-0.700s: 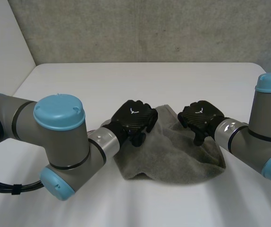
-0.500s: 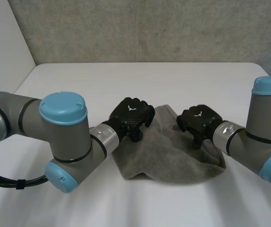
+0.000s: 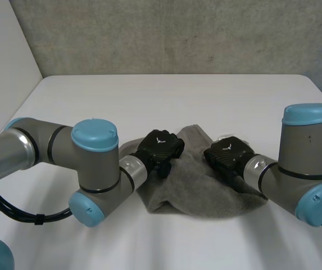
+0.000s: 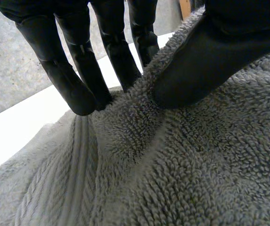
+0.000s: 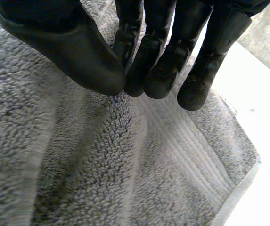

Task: Fold the towel.

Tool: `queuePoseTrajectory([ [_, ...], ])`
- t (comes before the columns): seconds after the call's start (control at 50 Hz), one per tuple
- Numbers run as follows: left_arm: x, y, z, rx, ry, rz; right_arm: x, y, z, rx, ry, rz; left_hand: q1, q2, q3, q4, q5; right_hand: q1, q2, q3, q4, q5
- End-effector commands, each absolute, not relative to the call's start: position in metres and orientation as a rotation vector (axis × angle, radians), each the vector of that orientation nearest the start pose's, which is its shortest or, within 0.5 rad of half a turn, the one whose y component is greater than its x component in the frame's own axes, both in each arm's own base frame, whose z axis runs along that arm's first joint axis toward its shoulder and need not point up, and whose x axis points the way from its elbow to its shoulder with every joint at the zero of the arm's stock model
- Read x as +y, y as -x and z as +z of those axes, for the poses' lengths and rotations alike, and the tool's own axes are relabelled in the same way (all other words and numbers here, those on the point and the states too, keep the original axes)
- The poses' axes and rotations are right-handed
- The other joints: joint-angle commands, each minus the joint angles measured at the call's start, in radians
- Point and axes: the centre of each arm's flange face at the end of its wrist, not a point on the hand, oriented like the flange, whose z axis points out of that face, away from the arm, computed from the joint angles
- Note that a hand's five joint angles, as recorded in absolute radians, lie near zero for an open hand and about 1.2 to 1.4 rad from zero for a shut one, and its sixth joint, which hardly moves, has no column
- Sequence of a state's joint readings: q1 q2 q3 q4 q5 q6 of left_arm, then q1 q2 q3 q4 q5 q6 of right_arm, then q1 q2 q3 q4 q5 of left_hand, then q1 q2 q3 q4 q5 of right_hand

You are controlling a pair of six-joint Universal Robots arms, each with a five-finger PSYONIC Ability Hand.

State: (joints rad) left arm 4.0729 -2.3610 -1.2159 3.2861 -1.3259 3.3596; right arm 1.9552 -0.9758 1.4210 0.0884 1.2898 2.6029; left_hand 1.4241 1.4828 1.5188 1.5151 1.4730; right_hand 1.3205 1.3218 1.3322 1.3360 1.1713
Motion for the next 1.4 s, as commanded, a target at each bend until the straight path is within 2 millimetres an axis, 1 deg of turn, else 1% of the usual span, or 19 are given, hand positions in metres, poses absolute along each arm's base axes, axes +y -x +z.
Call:
queuePoseTrajectory([
  [0.02, -0.258, 0.378, 0.154, 2.484, -1.448, -2.105, -0.292, -0.283, 0.161, 2.157, 1.287, -1.613, -0.028, -0.087, -0.123, -0.119, -0.251, 0.076, 0.074, 0.064, 0.060, 0.050],
  [0.06, -0.272, 0.369, 0.190, 2.416, -1.361, -2.225, -0.302, -0.286, 0.186, 2.094, 1.179, -1.742, -0.028, -0.087, -0.123, -0.119, -0.251, 0.076, 0.074, 0.064, 0.060, 0.050],
  [0.12, -0.280, 0.363, 0.208, 2.376, -1.314, -2.284, -0.306, -0.286, 0.204, 2.046, 1.096, -1.817, -0.028, -0.087, -0.123, -0.119, -0.251, 0.076, 0.074, 0.064, 0.060, 0.050],
  [0.16, -0.284, 0.353, 0.243, 2.311, -1.234, -2.397, -0.309, -0.286, 0.234, 1.939, 0.962, -1.930, -0.028, -0.087, -0.123, -0.119, -0.251, 0.076, 0.074, 0.064, 0.060, 0.050],
  [0.22, -0.280, 0.345, 0.270, 2.296, -1.162, -2.487, -0.308, -0.285, 0.254, 1.876, 0.881, -1.981, -0.028, -0.087, -0.123, -0.119, -0.251, 0.076, 0.074, 0.064, 0.060, 0.050],
  [0.36, -0.269, 0.326, 0.284, 2.359, -1.082, -2.510, -0.292, -0.280, 0.275, 1.818, 0.867, -2.015, -0.028, -0.087, -0.123, -0.119, -0.251, 0.076, 0.074, 0.064, 0.060, 0.050],
  [0.44, -0.257, 0.315, 0.277, 2.398, -1.086, -2.455, -0.287, -0.280, 0.272, 1.829, 0.896, -1.990, -0.028, -0.087, -0.123, -0.119, -0.251, 0.076, 0.074, 0.064, 0.060, 0.050],
  [0.5, -0.246, 0.308, 0.255, 2.487, -1.103, -2.348, -0.274, -0.283, 0.261, 1.887, 1.008, -1.887, -0.028, -0.087, -0.123, -0.119, -0.251, 0.076, 0.074, 0.064, 0.060, 0.050],
  [0.54, -0.231, 0.303, 0.229, 2.598, -1.145, -2.210, -0.263, -0.280, 0.237, 1.995, 1.177, -1.736, -0.028, -0.087, -0.123, -0.119, -0.251, 0.076, 0.074, 0.064, 0.060, 0.050],
  [0.6, -0.223, 0.299, 0.215, 2.651, -1.167, -2.133, -0.257, -0.277, 0.209, 2.074, 1.361, -1.620, -0.028, -0.087, -0.123, -0.119, -0.251, 0.076, 0.074, 0.064, 0.060, 0.050],
  [0.7, -0.184, 0.286, 0.167, 2.775, -1.316, -1.844, -0.260, -0.273, 0.191, 2.109, 1.507, -1.575, -0.028, -0.087, -0.123, -0.119, -0.251, 0.076, 0.074, 0.064, 0.060, 0.050],
  [0.84, -0.157, 0.286, 0.160, 2.777, -1.436, -1.781, -0.267, -0.272, 0.180, 2.157, 1.495, -1.546, -0.028, -0.087, -0.123, -0.119, -0.251, 0.076, 0.074, 0.064, 0.060, 0.050],
  [0.86, -0.155, 0.287, 0.165, 2.758, -1.445, -1.807, -0.267, -0.272, 0.179, 2.155, 1.494, -1.543, -0.103, -0.162, -0.198, -0.194, -0.326, -0.115, -0.116, -0.127, -0.131, -0.140],
  [0.88, -0.155, 0.287, 0.165, 2.757, -1.445, -1.807, -0.267, -0.272, 0.179, 2.155, 1.494, -1.543, -0.104, -0.162, -0.199, -0.195, -0.327, -0.117, -0.118, -0.129, -0.132, -0.142],
  [0.92, -0.155, 0.287, 0.179, 2.702, -1.442, -1.892, -0.265, -0.272, 0.180, 2.150, 1.476, -1.549, -0.340, -0.399, -0.435, -0.431, -0.564, -0.483, -0.484, -0.494, -0.498, -0.508],
  [1.04, -0.169, 0.288, 0.216, 2.555, -1.374, -2.115, -0.252, -0.267, 0.204, 2.131, 1.364, -1.610, -0.763, -0.822, -0.858, -0.854, -0.987, -0.566, -0.567, -0.577, -0.581, -0.591],
  [1.16, -0.197, 0.284, 0.235, 2.469, -1.272, -2.215, -0.223, -0.257, 0.202, 2.144, 1.314, -1.578, -0.829, -0.888, -0.924, -0.920, -1.052, -0.599, -0.600, -0.610, -0.614, -0.624],
  [1.24, -0.204, 0.288, 0.231, 2.476, -1.284, -2.200, -0.202, -0.250, 0.197, 2.152, 1.318, -1.554, -0.817, -0.876, -0.912, -0.908, -1.041, -0.598, -0.600, -0.610, -0.614, -0.624],
  [1.4, -0.220, 0.296, 0.187, 2.651, -1.314, -1.959, -0.149, -0.234, 0.175, 2.146, 1.337, -1.397, -0.800, -0.858, -0.894, -0.891, -1.023, -0.704, -0.705, -0.715, -0.719, -0.729],
])
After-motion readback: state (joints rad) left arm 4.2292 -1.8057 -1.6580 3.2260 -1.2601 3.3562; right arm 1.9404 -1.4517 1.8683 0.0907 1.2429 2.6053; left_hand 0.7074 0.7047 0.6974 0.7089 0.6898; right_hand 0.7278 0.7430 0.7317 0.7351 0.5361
